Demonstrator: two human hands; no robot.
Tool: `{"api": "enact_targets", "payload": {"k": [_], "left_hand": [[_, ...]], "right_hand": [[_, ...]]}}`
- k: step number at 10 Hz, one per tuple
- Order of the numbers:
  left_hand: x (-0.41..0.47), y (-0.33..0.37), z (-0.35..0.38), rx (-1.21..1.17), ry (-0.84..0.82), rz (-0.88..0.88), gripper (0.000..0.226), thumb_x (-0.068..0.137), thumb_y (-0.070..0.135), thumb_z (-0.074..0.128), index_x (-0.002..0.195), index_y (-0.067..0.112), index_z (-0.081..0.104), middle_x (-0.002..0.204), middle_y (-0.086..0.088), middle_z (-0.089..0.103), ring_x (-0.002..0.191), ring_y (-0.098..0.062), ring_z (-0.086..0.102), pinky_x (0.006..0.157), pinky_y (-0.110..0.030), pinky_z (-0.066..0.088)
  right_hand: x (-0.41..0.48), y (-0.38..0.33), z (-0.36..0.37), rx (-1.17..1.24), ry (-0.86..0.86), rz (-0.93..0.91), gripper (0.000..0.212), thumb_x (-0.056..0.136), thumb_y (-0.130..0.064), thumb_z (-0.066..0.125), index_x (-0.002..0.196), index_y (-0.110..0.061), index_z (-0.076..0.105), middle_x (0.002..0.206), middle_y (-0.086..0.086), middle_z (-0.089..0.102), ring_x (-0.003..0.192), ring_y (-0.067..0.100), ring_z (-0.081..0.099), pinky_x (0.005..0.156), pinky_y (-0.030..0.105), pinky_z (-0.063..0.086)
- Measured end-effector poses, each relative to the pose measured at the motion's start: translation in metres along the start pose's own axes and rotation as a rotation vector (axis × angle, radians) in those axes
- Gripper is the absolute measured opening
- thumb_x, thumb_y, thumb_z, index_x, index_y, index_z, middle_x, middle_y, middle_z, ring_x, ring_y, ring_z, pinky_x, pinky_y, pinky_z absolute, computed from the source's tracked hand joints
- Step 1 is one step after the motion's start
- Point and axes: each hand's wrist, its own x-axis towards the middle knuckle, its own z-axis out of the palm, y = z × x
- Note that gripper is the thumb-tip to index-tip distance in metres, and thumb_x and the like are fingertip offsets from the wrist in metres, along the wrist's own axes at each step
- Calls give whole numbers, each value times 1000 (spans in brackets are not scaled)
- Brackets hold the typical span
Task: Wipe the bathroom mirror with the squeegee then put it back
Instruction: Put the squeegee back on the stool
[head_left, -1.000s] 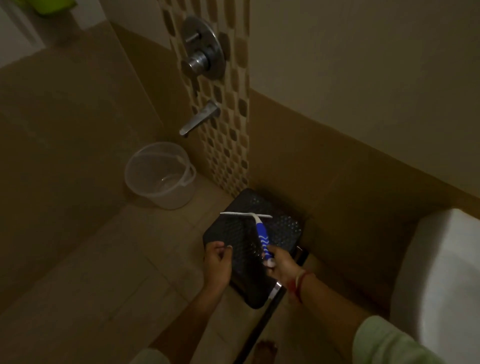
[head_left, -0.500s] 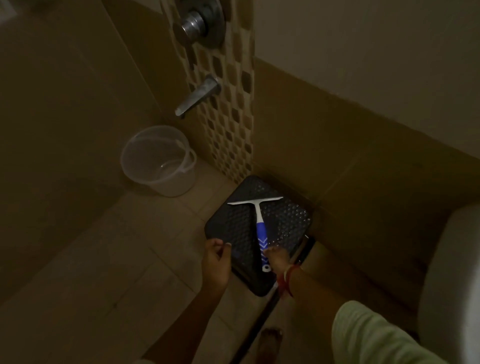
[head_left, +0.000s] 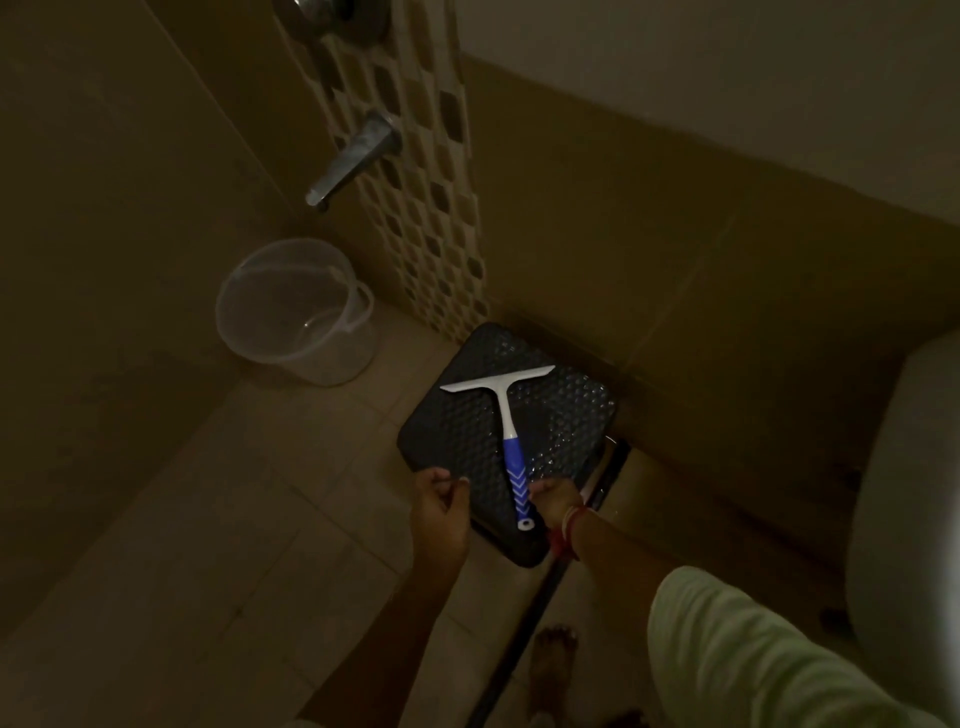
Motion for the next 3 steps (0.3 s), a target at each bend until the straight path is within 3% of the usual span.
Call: {"api": "enact_targets", "payload": {"k": [1,2,3], "left_hand": [[-1,24,-10,-61,18,-36,9,90,10,52,96,11,45,77,2,56,73,-18,57,74,-31,45],[-8,53,-24,-94,12,33,4,91,8,48,95,7,47,77,-1,56,70,-14,56,71,-27,44],[-27,88,-33,-64,-51,97,7,92,4,44,94,5,51,77,-2,57,68,-13,54,67,-22,43]], "right_hand": [[-30,-15,-5,161,-24,32,28,92,0,44,114,7,59,120,23,61,98,29,58,86,33,47],[-76,-36,-14,414,-21,39,27,92,1,40,112,6,58,79,15,59,65,20,48,55,24,38],[-127,-54,-28,491,-66,-6,29,93,-3,42,116,4,58,68,4,47,57,11,40,53,21,31]]}}
